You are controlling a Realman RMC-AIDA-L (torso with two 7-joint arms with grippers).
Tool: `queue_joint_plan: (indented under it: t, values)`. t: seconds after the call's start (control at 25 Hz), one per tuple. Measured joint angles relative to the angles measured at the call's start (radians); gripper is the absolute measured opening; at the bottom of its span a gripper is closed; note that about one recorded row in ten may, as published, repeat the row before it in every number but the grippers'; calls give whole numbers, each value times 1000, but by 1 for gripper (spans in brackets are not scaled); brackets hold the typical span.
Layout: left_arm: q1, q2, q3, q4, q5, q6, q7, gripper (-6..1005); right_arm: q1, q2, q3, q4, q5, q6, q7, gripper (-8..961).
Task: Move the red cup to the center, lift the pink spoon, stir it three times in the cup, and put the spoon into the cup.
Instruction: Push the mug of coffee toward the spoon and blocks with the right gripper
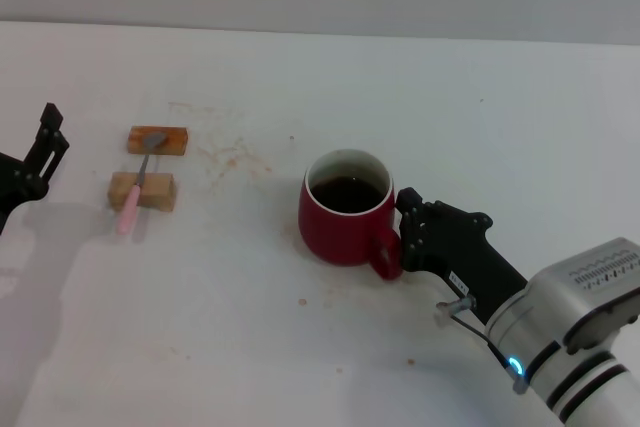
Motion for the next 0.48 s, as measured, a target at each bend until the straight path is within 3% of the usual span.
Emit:
queue_joint_plan:
  t: [0.48]
  values:
    - [-1, 0, 3, 0, 0, -8, 0, 705, -47, 0, -4, -2, -1, -7, 0, 0]
